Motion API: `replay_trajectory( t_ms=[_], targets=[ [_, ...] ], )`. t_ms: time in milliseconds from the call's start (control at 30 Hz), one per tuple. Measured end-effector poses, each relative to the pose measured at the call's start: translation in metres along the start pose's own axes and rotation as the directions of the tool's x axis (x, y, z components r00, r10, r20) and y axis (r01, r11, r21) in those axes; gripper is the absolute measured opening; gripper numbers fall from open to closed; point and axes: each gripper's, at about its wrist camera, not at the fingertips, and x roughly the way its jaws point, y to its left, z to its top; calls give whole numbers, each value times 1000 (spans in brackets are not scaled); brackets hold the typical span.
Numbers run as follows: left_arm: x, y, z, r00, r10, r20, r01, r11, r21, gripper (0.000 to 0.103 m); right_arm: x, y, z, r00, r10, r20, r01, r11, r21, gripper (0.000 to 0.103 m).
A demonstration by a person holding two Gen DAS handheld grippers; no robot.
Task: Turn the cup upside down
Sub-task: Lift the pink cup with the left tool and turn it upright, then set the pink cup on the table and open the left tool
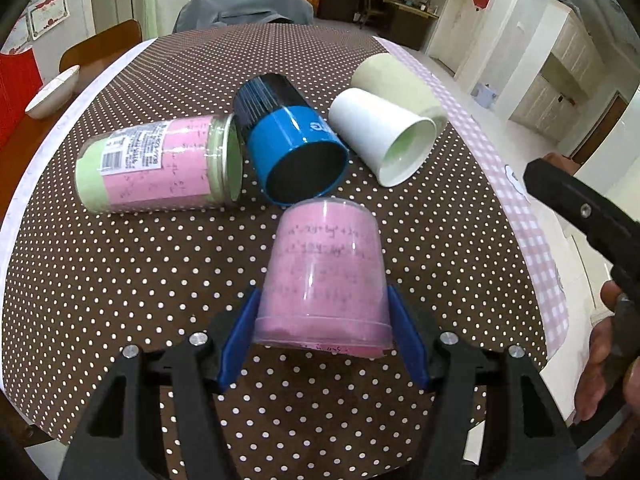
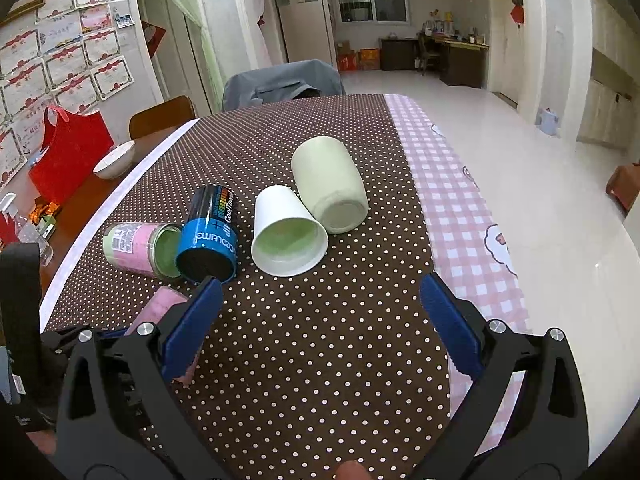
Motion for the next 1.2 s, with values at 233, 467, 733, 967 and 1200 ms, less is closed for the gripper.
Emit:
replay_trajectory(
  t_ms=[233, 467, 733, 967, 1200],
  targets=[
    [1, -4, 0, 1000, 30, 0, -30, 999, 16, 81, 2, 2, -2, 1000, 3, -10, -3, 1000, 1, 97],
    [-19, 3, -4, 997, 63, 48, -63, 998, 3, 86, -1, 8, -1, 1000, 27, -10, -27, 1000, 4, 97],
    [-57, 12, -6, 983, 113, 145, -113, 994, -9, 87, -8, 22, 2, 998, 57, -4, -57, 998, 1, 97],
    [-83, 23, -6, 964, 160, 215, -156, 987, -36, 87, -11, 34, 5, 997, 73, -4, -73, 997, -7, 97],
    [-106, 37, -6, 944, 192, 269, -183, 981, -62, 87, -18, 48, 8, 997, 73, 6, -73, 997, -24, 97]
  ],
)
